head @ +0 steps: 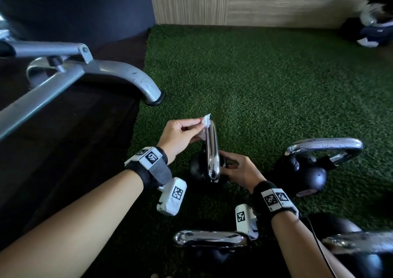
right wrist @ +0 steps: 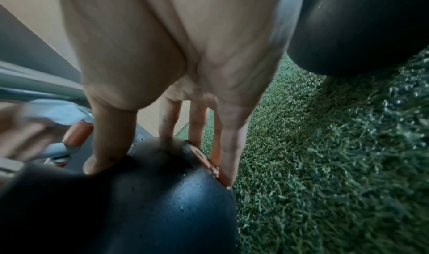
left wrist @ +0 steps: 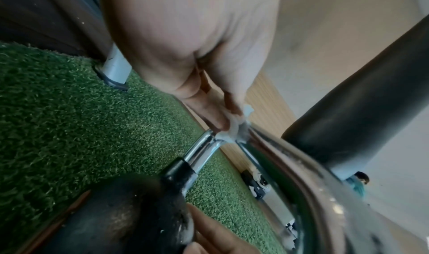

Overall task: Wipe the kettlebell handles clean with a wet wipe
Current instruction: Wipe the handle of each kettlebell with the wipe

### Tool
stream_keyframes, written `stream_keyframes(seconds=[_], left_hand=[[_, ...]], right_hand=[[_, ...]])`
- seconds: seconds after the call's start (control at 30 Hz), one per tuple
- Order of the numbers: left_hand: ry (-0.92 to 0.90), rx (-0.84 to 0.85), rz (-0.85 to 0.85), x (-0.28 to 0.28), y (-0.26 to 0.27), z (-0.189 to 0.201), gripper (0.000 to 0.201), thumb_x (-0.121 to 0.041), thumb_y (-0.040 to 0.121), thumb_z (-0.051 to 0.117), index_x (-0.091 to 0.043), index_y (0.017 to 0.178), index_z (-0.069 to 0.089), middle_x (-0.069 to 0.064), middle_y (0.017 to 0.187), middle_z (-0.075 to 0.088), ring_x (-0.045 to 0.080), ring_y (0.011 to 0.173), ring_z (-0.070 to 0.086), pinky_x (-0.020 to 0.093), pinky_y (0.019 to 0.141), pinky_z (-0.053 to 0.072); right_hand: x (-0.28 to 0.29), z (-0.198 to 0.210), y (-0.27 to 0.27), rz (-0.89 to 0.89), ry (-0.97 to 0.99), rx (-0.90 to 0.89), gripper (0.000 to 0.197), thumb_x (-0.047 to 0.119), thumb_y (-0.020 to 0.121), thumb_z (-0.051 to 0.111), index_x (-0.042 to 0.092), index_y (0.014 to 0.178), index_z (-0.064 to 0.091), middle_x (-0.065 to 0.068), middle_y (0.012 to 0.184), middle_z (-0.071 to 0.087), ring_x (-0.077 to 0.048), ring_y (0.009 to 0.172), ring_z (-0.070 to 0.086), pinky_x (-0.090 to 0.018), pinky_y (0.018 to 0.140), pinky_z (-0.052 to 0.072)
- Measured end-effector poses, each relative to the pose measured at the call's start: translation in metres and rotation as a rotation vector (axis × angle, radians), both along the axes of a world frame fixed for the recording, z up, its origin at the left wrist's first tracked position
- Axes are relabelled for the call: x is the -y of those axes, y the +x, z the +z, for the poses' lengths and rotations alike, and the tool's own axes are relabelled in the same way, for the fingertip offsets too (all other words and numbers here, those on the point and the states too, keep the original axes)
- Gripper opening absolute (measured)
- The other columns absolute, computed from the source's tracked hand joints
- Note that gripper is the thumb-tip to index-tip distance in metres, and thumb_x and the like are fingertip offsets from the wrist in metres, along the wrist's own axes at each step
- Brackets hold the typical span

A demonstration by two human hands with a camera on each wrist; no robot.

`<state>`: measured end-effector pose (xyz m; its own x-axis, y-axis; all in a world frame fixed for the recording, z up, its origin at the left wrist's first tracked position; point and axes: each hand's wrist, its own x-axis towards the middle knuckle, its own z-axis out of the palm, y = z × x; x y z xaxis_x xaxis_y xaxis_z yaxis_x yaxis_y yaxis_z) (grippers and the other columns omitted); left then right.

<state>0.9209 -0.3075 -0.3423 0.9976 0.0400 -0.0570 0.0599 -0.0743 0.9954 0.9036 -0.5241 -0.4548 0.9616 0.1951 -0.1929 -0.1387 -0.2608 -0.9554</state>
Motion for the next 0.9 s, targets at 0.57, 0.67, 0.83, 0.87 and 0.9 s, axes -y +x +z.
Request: stream_keyframes(seconds=[0.57,0.67,0.83,0.87,0.9], left_hand=[[0.083,-0.07,-0.421,-0.024,-0.04,0.005,0.014,-0.021,0.065,0.087,-0.023,0.067,0.074,-0.005,0.072,0.069,0.012,0.073,0.062,0.026,0.071,0.058],[0.101,0.017,-0.382,-0.025,-0.048,-0.005,0.015,-0.022,0.066,0.089,-0.026,0.065,0.075,-0.005,0.072,0.071,0.014,0.074,0.062,0.031,0.074,0.056],[0.096,0.125,-0.416,-0.022,-0.065,-0.017,0.023,-0.007,0.07,0.088,-0.027,0.067,0.076,-0.005,0.071,0.075,0.003,0.066,0.066,0.014,0.064,0.051],[0.098,0.136,-0.403,-0.023,-0.066,-0.018,0.024,-0.005,0.071,0.088,-0.026,0.068,0.077,-0.003,0.072,0.076,0.004,0.067,0.067,0.015,0.065,0.052],[0.105,0.14,-0.399,-0.024,-0.068,-0.019,0.024,-0.004,0.072,0.088,-0.026,0.069,0.078,-0.003,0.074,0.076,0.006,0.068,0.069,0.016,0.066,0.053]], right_hand=[[0.004,0.003,-0.001,0.012,-0.011,-0.01,0.103,0.068,0.042,0.092,0.03,0.135,0.068,0.01,0.13,0.071,-0.01,0.11,0.072,-0.041,0.104,0.056],[0.003,0.002,-0.001,0.006,-0.04,0.011,0.106,0.078,0.041,0.089,0.03,0.133,0.069,0.011,0.129,0.072,-0.007,0.113,0.071,-0.04,0.107,0.053],[0.004,0.003,-0.003,0.015,-0.075,-0.005,0.098,0.071,0.045,0.09,0.035,0.133,0.068,0.013,0.128,0.072,-0.008,0.109,0.072,-0.04,0.105,0.055],[0.004,0.004,-0.003,0.015,-0.082,-0.006,0.095,0.068,0.047,0.09,0.035,0.134,0.068,0.013,0.128,0.072,-0.008,0.108,0.072,-0.04,0.104,0.056],[0.004,0.004,-0.003,0.015,-0.086,-0.004,0.093,0.067,0.048,0.089,0.034,0.133,0.068,0.012,0.128,0.072,-0.008,0.108,0.072,-0.04,0.104,0.056]])
